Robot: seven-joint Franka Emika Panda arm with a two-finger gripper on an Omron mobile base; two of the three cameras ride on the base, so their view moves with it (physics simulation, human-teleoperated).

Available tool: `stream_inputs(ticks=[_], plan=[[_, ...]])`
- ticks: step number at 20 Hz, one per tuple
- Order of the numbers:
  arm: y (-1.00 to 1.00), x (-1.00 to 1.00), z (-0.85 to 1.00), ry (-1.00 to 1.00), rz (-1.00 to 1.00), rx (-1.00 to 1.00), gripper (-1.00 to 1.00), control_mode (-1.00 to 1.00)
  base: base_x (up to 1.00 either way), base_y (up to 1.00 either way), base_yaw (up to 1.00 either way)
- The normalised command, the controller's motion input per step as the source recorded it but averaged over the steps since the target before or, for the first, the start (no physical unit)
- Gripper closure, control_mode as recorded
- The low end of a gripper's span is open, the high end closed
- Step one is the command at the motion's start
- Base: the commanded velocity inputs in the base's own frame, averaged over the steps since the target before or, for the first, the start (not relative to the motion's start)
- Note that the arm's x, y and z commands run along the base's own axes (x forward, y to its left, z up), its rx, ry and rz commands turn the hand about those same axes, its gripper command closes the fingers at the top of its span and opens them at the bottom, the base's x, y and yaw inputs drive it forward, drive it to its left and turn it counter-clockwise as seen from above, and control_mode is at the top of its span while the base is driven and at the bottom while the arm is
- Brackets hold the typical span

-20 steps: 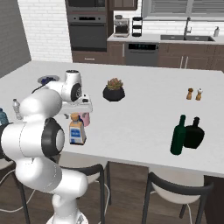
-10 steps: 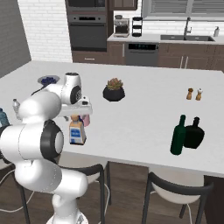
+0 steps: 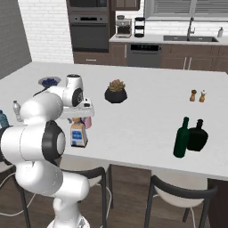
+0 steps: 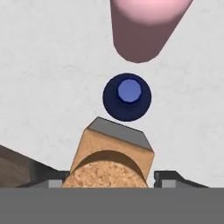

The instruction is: Move the plastic bottles in the middle to the plastics group, and the glass bottles in the middle to the glass group.

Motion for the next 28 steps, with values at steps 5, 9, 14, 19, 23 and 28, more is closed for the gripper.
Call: stream_inputs(ticks=[5, 9, 14, 19, 23, 28], plan=[[-0.01, -0.16, 0.00, 0.00, 0.00, 0.00, 1.00, -1.00, 0.00, 0.00, 0.00], [-0.21, -0.20, 0.06, 0.00, 0.00, 0.01, 1.00, -1.00, 0.00, 0.00, 0.00], [-0.40, -0.19, 0.20, 0.02, -0.02, 0.01, 1.00, -1.00, 0.00, 0.00, 0.00], [-0.51, -0.11, 0.35, 0.01, -0.10, 0.00, 1.00, -1.00, 0.00, 0.00, 0.00], [-0.53, -0.05, 0.29, 0.00, -0.19, 0.00, 1.00, -1.00, 0.00, 0.00, 0.00], [-0.50, 0.00, 0.10, -0.05, -0.27, 0.00, 1.00, -1.00, 0.00, 0.00, 0.00]])
